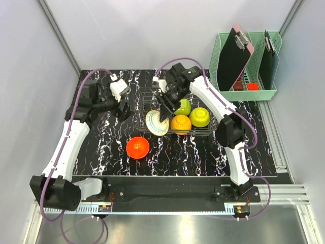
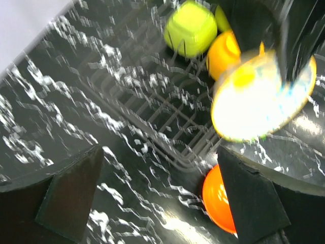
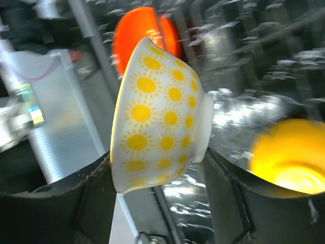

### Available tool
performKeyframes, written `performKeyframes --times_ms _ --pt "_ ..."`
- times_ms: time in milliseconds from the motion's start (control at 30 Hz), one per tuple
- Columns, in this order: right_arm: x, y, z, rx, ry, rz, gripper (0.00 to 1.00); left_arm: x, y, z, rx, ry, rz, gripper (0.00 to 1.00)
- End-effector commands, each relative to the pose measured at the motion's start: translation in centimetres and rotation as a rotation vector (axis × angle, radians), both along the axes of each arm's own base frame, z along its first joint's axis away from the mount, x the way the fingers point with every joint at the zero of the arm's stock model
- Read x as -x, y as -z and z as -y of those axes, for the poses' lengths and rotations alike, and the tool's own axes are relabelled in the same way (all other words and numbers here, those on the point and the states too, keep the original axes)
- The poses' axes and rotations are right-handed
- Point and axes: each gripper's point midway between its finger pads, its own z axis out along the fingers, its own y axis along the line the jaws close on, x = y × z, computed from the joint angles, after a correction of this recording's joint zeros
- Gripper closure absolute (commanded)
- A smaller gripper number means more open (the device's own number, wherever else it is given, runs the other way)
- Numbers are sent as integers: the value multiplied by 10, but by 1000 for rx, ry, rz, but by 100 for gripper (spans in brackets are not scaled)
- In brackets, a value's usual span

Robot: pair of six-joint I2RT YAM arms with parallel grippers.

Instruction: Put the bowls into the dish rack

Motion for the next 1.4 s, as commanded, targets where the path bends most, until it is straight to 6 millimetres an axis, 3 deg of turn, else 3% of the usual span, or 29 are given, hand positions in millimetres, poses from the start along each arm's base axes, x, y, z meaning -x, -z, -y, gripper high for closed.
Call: performKeyframes --times_ms 0,133,400,567,867,1200,1367 --pt "-34 -60 14 22 105 316 100 10 26 -13 -27 -33 -40 1" --pt "-48 -80 22 46 163 429 100 21 45 -16 -32 -35 -78 1" --pt "-127 -72 67 332 412 744 100 43 85 -17 -63 4 -188 1" --pt "-154 -62 81 438 466 827 100 56 103 -18 -78 23 -240 1" --pt "-168 -48 77 482 456 861 100 71 125 -19 -91 46 -299 1" --pt "-164 -44 46 505 326 987 100 77 130 -19 -91 45 -312 1" --pt "-158 -32 31 515 256 1011 100 78 132 -19 -89 47 -318 1"
